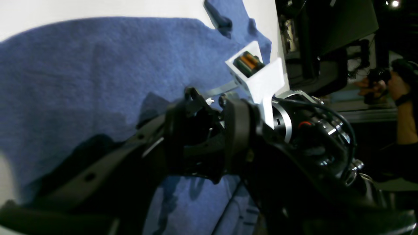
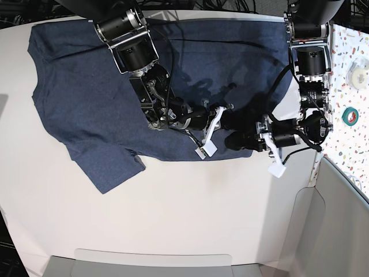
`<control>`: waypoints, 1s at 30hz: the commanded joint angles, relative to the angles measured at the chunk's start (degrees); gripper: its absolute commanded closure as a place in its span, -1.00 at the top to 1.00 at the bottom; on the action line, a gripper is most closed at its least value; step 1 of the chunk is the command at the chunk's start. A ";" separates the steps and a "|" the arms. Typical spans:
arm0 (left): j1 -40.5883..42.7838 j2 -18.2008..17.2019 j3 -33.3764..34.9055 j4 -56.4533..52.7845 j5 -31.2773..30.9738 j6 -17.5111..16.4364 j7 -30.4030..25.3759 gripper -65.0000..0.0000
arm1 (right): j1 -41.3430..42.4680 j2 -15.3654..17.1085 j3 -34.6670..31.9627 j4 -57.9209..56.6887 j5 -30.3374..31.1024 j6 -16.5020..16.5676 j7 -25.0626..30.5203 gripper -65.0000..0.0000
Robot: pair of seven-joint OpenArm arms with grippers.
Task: Layout the t-shirt on the table in an organized manner, then fold the t-shirt properly
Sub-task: 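Move the right gripper onto the shirt's middle and pinch the fabric, then grasp the shirt's side edge with the left gripper beside the right gripper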
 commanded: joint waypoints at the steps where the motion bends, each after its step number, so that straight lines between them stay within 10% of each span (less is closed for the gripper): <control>1: -1.63 -1.84 -2.60 2.89 -0.14 -0.09 -0.82 -0.39 | -0.60 0.26 0.14 -1.12 -0.28 -1.54 -2.77 -1.00; 7: -1.19 -6.59 -9.99 7.29 14.02 0.44 -0.82 -1.00 | -1.22 0.26 0.14 -1.21 -0.28 -1.54 -2.77 -1.00; 30: 11.20 -6.59 -2.95 5.53 33.71 2.29 -7.19 -0.98 | -1.57 0.26 0.05 -1.21 -0.28 -1.54 -2.94 -1.00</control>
